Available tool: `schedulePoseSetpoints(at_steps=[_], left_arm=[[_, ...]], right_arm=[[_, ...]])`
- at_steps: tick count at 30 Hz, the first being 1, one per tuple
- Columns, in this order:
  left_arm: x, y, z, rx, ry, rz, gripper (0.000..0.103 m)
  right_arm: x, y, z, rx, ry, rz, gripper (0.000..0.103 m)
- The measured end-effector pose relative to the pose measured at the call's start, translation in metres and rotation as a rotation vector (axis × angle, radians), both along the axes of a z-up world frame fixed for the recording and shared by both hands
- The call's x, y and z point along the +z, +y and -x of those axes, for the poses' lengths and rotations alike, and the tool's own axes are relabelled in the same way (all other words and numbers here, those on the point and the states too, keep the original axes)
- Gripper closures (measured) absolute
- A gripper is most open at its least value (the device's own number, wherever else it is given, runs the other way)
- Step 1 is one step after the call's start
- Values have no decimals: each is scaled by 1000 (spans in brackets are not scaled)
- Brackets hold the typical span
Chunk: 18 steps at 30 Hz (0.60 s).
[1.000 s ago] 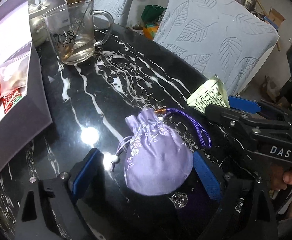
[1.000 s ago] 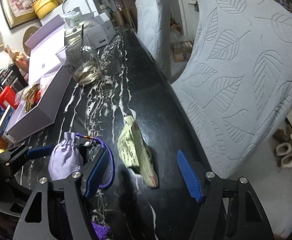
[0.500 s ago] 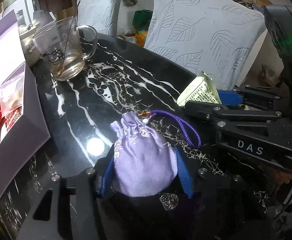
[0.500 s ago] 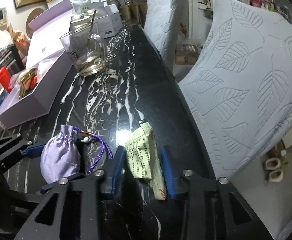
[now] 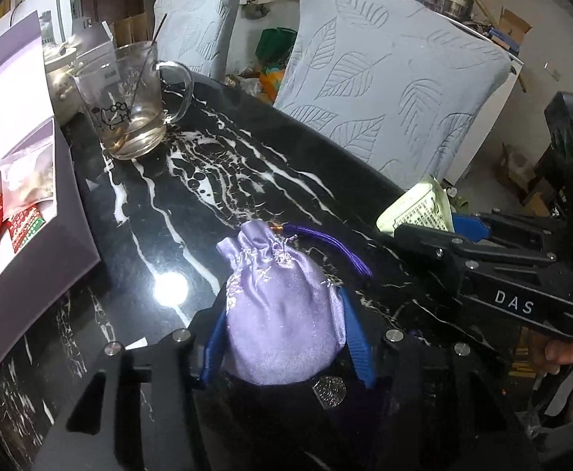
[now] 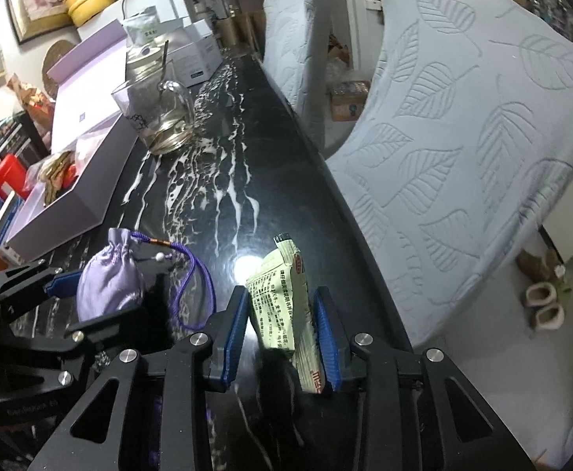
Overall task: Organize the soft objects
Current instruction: 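Lift and carry the pouch in the left tool and green packet in the right tool to the box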
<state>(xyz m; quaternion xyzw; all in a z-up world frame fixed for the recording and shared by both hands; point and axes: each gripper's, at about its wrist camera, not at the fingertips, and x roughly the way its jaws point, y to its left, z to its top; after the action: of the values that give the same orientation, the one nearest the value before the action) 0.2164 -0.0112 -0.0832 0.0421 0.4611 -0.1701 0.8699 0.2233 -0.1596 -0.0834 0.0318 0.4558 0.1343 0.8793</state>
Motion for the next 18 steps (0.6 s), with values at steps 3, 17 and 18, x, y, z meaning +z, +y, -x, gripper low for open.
schedulePoseSetpoints(at_steps=[3,17,18], left_arm=[[5,0,9,-3,-10,9,51],[27,24,59,116,-62,22,51],[28,27,63,133,-64,22,51]], right_arm=[[2,0,9,-4,-3,-8,70],[11,33,44,129,-25,-86,70],[11,37,46,144,-26,-89,70]])
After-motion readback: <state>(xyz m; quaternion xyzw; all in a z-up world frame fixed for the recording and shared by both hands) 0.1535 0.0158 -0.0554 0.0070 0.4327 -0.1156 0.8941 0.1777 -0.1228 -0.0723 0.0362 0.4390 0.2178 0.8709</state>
